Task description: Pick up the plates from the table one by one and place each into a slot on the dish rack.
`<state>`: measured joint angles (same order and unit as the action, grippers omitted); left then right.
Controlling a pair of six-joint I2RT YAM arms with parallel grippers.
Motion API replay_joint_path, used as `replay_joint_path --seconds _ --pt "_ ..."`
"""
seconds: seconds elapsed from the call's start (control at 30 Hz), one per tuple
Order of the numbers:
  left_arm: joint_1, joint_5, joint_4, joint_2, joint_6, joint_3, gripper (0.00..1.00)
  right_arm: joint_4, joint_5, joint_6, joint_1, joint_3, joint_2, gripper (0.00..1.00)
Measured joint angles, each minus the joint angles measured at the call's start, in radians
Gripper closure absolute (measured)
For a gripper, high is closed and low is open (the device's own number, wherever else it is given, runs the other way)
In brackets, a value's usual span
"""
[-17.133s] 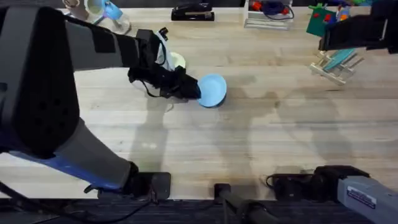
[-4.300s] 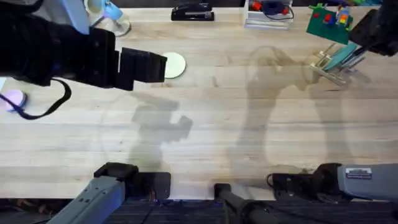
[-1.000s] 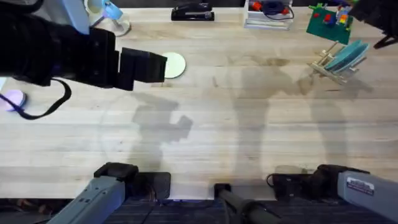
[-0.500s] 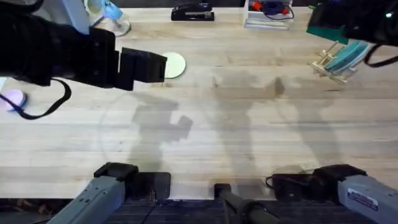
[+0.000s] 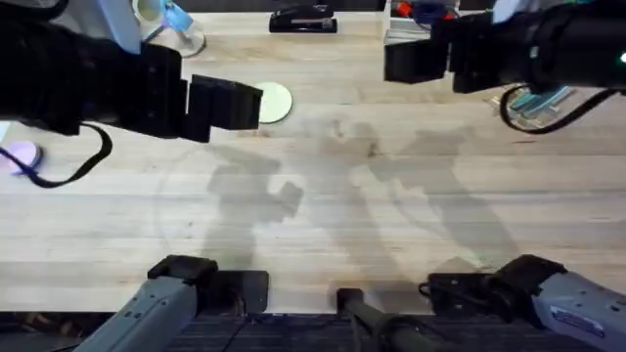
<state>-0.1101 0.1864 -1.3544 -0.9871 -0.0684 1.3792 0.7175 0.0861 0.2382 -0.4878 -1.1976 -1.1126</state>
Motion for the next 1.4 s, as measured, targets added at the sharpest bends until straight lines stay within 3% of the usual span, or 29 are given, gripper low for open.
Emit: replay_joint_path --seconds 0.17,0.73,0.77,0.93,0.97,1.23,1.4 --pt "0.0 0.0 0.0 0.0 0.0 0.0 0.008 -0.006 -0.023 0.0 -0.037 0.0 0.0 0.009" --pt "0.0 0.0 0.034 0.0 0.0 0.0 0.008 -0.006 -0.028 0.0 -0.039 0.0 0.0 0.009" --pt "0.0 0.0 0.034 0.0 0.004 0.0 0.043 -0.006 -0.028 0.0 -0.039 0.0 0.0 0.009" --pt "0.0 0.0 0.034 0.0 0.0 0.0 0.824 -0.006 -0.028 0.0 -0.038 0.0 0.0 0.009" --pt "0.0 -0.001 0.033 0.0 -0.004 0.0 0.922 -0.006 -0.028 0.0 -0.039 0.0 0.0 0.009" --pt "0.0 0.0 0.05 -0.013 0.002 0.002 0.958 -0.006 -0.028 0.0 -0.038 0.0 0.0 0.009" --pt "0.0 0.0 0.059 -0.116 0.009 0.01 0.958 -0.006 -0.028 0.0 -0.039 0.0 0.0 0.009"
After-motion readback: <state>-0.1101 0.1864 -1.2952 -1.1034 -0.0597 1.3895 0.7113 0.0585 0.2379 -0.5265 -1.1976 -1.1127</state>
